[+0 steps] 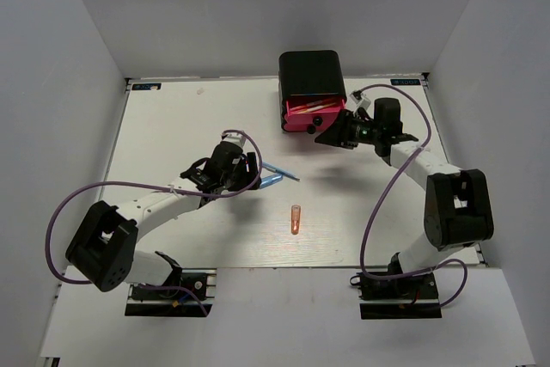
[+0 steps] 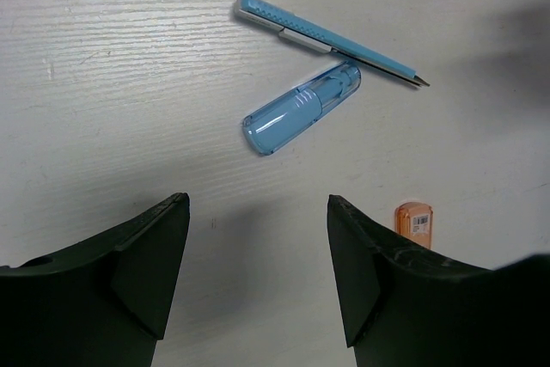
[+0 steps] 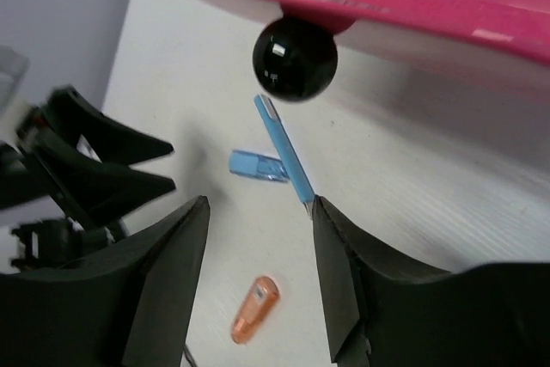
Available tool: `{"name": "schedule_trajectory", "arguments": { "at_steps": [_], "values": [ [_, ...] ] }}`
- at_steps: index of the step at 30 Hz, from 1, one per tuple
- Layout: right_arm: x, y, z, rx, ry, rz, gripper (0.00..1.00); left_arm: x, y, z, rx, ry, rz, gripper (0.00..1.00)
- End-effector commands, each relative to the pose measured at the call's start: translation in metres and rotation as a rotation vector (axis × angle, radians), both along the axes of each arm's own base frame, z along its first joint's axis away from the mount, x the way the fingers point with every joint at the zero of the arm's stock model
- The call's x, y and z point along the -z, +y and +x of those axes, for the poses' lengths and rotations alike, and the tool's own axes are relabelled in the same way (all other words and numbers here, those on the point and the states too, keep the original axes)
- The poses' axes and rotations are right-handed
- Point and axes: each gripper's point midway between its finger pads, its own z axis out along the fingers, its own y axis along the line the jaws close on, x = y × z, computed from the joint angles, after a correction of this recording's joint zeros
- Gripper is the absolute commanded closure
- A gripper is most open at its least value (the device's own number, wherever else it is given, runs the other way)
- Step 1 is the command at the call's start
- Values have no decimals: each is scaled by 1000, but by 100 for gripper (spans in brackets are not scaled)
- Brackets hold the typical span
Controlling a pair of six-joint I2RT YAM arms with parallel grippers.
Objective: Sort the stationery into containers
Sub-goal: Close the drawer in the storage box.
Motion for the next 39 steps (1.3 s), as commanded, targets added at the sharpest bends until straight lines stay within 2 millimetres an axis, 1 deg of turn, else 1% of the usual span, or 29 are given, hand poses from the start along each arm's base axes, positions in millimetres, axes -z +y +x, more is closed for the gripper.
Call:
{"name": "schedule_trajectory", "arguments": {
  "at_steps": [1,2,3,4,5,6,7,9,10,12,14,15,16,18,19,21,25,26,29,31,32,34,35,36,38,39],
  "values": [
    [-29,9,24,96,16,107,42,-23,-6,8,7,-55,-41,25],
    [-30,9,25,99,19,114,42,-23,-5,9,0,-58,-36,25],
    [-36,10,29,105,-2,133,42,-23,-5,9,0,-58,-36,25],
    [-34,11,31,115,2,135,42,-23,-5,9,0,-58,-36,25],
    [-37,11,34,122,-5,142,42,-23,-5,9,0,-58,-36,25],
    [-32,11,37,140,7,137,42,-23,-5,9,0,-58,-36,25],
    [-36,13,41,144,3,139,42,-23,-5,9,0,-58,-36,25],
    [-31,12,44,156,20,137,42,-23,-5,9,0,-58,-36,25],
    [-33,10,49,170,6,134,42,-23,-5,9,0,-58,-36,25],
    [-29,11,52,182,5,133,42,-23,-5,9,0,-58,-36,25],
    [-32,11,58,191,-11,140,44,-23,-5,9,0,-58,-36,25],
    [-28,12,59,194,-3,144,44,-23,-5,9,0,-58,-36,25],
    [-29,11,63,200,-19,147,44,-20,-5,9,0,-51,-30,25],
    [-27,12,69,216,-24,146,47,-20,-5,9,0,-51,-30,25],
    [-27,11,72,217,-34,147,50,-24,-6,11,0,-58,-35,25],
    [-28,12,74,210,-47,150,53,-24,-6,11,0,-58,-36,25],
    [-39,15,78,199,-90,177,63,-24,-5,12,-7,-62,-31,25],
    [-43,15,81,202,-113,182,63,-24,-5,12,-7,-62,-31,25],
    [-49,17,87,201,-123,192,66,-24,-5,12,-7,-62,-31,25],
    [-57,16,91,206,-143,201,66,-24,-5,12,-7,-62,-31,25],
    [-55,16,93,208,-140,200,66,-24,-5,12,-7,-62,-31,25],
    [-59,17,98,214,-154,199,66,-24,-5,12,-7,-62,-31,25],
    [-56,16,100,217,-149,198,66,-24,-5,12,-7,-62,-31,25],
    [-61,18,103,215,-159,203,66,-24,-5,12,-7,-62,-31,25],
    [-60,18,107,219,-162,198,66,-24,-5,12,-7,-62,-31,25],
    [-59,18,109,222,-165,195,64,-24,-5,12,-7,-62,-31,25]
  ]
}}
